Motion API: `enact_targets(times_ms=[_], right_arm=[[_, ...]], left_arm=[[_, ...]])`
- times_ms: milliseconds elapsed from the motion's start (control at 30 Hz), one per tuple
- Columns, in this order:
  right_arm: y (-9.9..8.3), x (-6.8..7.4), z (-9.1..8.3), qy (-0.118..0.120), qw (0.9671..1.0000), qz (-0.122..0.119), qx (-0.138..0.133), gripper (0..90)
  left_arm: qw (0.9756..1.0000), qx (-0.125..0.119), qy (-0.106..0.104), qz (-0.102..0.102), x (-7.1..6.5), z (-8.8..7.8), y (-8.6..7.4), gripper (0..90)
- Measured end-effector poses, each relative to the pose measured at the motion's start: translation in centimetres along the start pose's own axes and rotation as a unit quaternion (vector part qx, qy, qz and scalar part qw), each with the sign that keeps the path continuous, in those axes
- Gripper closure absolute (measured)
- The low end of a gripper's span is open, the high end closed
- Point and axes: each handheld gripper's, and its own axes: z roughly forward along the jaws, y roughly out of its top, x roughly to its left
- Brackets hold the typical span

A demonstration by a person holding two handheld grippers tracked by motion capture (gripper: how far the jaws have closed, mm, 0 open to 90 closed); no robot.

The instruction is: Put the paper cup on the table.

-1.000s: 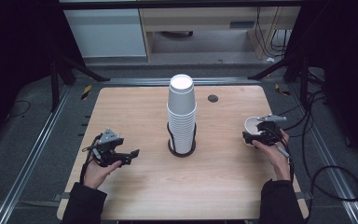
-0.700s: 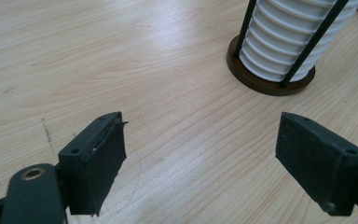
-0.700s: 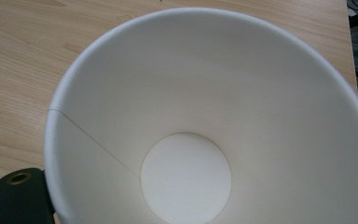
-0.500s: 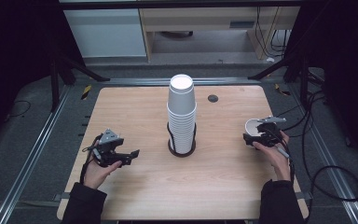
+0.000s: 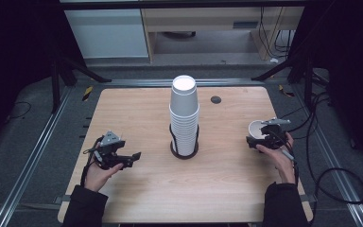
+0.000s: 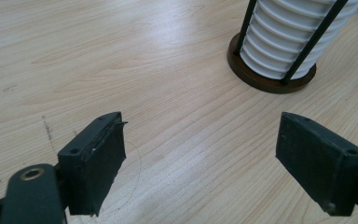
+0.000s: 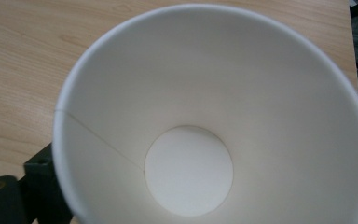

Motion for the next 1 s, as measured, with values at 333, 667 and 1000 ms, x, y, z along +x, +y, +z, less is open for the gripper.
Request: enact_targets(times_ms=[333, 667, 1000], right_arm=[[-0.6, 0.8, -1.7, -0.008, 0.9999, -0.003, 0.009, 2.5], [-1.8, 1.4, -3.4, 0.001, 0.9999, 0.010, 0.009, 2.1], [-3.7, 2.3, -5.8, 0.003, 1.0000, 0.002, 0.004, 2.4]], left_arm=[[0.9999, -0.006, 0.012, -0.002, 0.2, -1.1, 0.0, 14.7], [0.9998, -0.010, 0.015, -0.010, 0.5, -2.0, -0.2, 14.3], [0.9995, -0.001, 0.025, -0.021, 1.3, -2.3, -0.8, 14.0]])
